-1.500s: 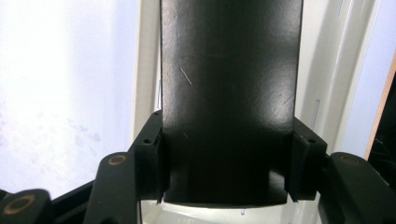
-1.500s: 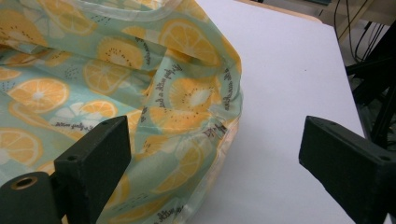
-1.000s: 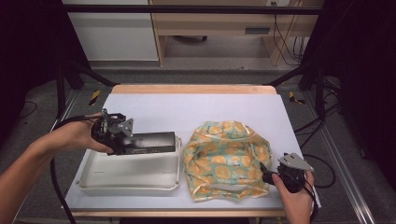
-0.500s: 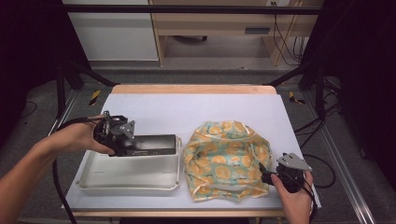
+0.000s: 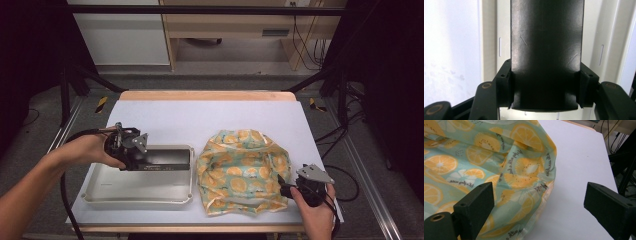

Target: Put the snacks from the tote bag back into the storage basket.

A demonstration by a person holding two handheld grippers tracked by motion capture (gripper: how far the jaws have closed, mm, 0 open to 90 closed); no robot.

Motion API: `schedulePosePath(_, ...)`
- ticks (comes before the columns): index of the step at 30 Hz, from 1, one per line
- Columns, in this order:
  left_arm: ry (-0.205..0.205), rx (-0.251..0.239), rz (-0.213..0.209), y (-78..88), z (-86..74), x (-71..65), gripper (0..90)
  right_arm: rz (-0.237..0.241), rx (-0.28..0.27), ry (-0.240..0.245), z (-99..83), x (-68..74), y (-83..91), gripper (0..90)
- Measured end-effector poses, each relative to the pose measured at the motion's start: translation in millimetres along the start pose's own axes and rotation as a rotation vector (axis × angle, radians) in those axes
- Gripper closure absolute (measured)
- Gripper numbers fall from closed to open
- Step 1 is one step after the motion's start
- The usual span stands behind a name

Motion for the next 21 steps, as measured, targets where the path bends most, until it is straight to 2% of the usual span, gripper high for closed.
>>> schedulePosePath(5, 0.002, -0.011, -0.01, -4.2, -0.1, -2.1, 43.2, -0.001, -0.004, 0.005, 0.2, -0.6, 0.7, 9.9)
schedulePosePath(9, -0.014, -0.011, -0.011, -7.7, -2.3, -3.4, 43.2, 0.0, -0.002, 0.002, 0.0, -0.3, 0.5, 9.9)
schedulePosePath(10, -0.004, -0.009, -0.018, -8.1, -3.0, -5.0, 43.2, -0.001, -0.002, 0.002, 0.0, -0.3, 0.5, 9.9)
schedulePosePath(15, -0.018, -0.018, -0.015, -11.0, -3.3, -5.4, 43.3, 0.0, 0.0, 0.002, -0.3, 0.0, 0.5, 10.0)
schedulePosePath(21, -0.01, -0.021, -0.03, -15.0, -2.2, -8.7, 43.2, 0.001, -0.001, 0.002, -0.4, -0.1, 0.6, 10.0)
Point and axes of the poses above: each handheld gripper's, and its own axes: y roughly backward along the jaws, z roughly out of its top, x roughly to its left, the point moved 8 cm from there along -y, roughly forward along the jaws, and after that the axes turned 7 degrees about z, right-handed, at the moved point
